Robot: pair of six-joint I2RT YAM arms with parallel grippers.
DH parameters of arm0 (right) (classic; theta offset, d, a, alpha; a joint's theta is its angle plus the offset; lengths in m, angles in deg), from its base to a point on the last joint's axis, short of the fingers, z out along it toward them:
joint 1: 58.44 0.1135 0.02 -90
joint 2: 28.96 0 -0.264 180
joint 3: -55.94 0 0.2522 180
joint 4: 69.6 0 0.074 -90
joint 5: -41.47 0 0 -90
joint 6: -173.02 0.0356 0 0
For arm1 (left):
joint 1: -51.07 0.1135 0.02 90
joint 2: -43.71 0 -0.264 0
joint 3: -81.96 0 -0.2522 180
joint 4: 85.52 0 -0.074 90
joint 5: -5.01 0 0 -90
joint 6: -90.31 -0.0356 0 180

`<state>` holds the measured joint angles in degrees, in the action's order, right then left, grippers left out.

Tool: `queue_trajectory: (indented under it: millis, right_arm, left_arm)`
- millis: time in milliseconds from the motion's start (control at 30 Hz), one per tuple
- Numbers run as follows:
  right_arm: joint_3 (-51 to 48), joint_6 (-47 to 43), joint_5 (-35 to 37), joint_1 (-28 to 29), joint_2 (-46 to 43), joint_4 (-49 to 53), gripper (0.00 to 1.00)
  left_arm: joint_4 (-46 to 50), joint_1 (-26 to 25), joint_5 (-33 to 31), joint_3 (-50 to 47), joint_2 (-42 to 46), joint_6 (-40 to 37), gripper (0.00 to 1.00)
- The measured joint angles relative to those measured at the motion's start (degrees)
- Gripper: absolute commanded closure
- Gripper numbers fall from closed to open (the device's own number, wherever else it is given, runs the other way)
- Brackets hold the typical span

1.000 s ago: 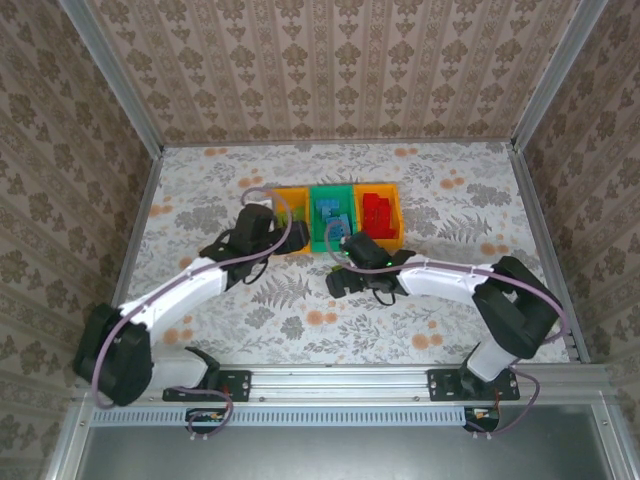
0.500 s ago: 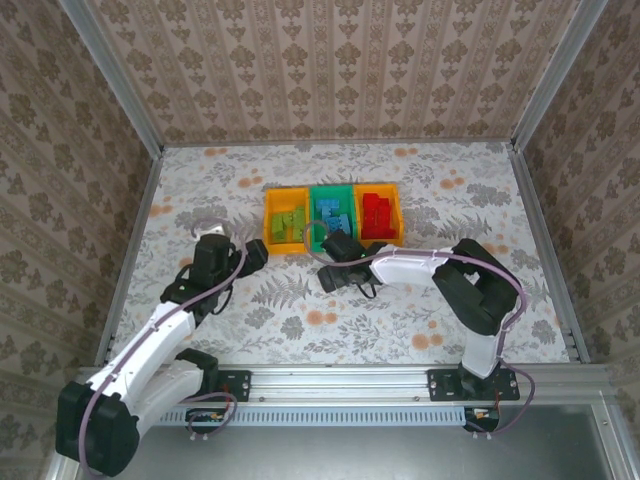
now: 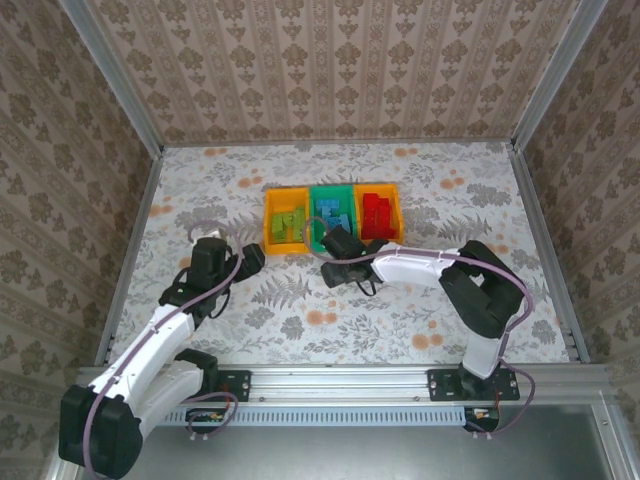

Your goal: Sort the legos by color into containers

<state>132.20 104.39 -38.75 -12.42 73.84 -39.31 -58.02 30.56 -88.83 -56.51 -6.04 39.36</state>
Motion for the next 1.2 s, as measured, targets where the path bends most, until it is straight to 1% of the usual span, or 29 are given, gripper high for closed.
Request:
queue_trajectory:
  millis: [67,233,333,433,600,733,900,1200]
  right_arm:
    - [2.5,0.0,-1.8,0.0,-0.5,0.5,0.38]
    - [14.1,0.1,-7.2,-0.3,0.3,0.2,0.38]
    - [21.8,1.3,-11.1,-1.2,3.0,-0.9,0.38]
    - [27.1,3.6,-15.5,-3.4,6.7,-2.9,0.38]
    - [29.3,9.1,-22.1,-7.6,13.1,-6.5,0.38]
    - [29.8,12.5,-25.8,-9.9,17.0,-7.8,0.36]
    - [34.5,13.7,-27.4,-9.8,18.8,-7.6,0.32]
    - [38.2,14.1,-27.4,-9.7,22.1,-5.6,0.28]
  left_arm:
    - [0.0,0.4,0.0,-0.4,0.0,0.0,0.00]
    - [0.1,1.5,0.5,-1.3,-0.7,0.4,0.00]
    - [0.0,1.8,0.9,-1.5,-1.4,0.4,0.00]
    - [0.0,2.0,1.1,-1.5,-1.8,0.4,0.00]
    - [0.0,2.3,1.7,-1.5,-2.1,0.4,0.00]
    - [-0.3,2.6,2.1,-1.5,-2.6,0.4,0.00]
    - [-0.9,2.6,2.7,-1.5,-4.9,0.4,0.00]
    - [-2.6,2.6,3.9,-1.5,-7.8,0.5,0.00]
